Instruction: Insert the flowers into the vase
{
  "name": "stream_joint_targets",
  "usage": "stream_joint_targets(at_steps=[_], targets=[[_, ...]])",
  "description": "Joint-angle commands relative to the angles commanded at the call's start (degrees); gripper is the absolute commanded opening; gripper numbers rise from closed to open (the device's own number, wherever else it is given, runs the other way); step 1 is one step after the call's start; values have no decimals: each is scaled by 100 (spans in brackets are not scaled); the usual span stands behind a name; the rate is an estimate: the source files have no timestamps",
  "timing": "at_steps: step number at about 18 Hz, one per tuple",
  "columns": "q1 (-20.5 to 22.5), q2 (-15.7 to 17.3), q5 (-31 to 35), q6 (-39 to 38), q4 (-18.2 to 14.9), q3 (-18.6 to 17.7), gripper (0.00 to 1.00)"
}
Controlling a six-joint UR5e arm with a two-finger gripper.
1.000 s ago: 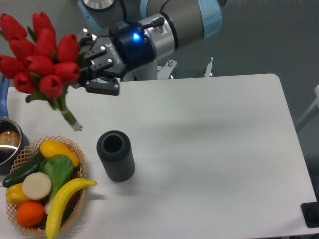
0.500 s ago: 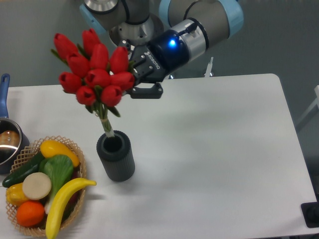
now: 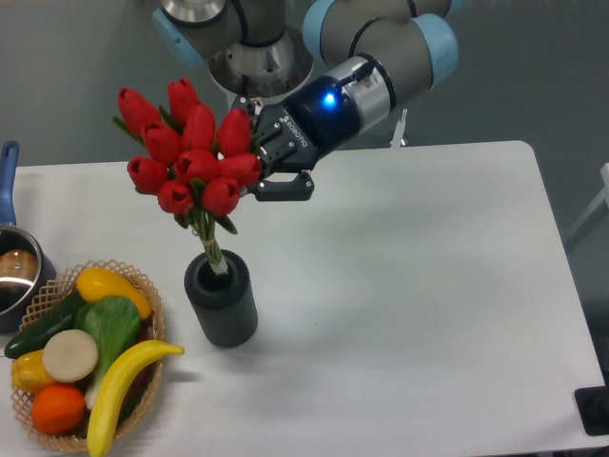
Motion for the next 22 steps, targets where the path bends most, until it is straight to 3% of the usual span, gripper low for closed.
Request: stream_joint_targets(at_steps=[10, 17, 22], targets=[[-35, -44, 26, 281, 9, -395, 0], [-53, -175, 149, 781, 9, -852, 9], [-53, -378, 158, 932, 9, -914, 20]])
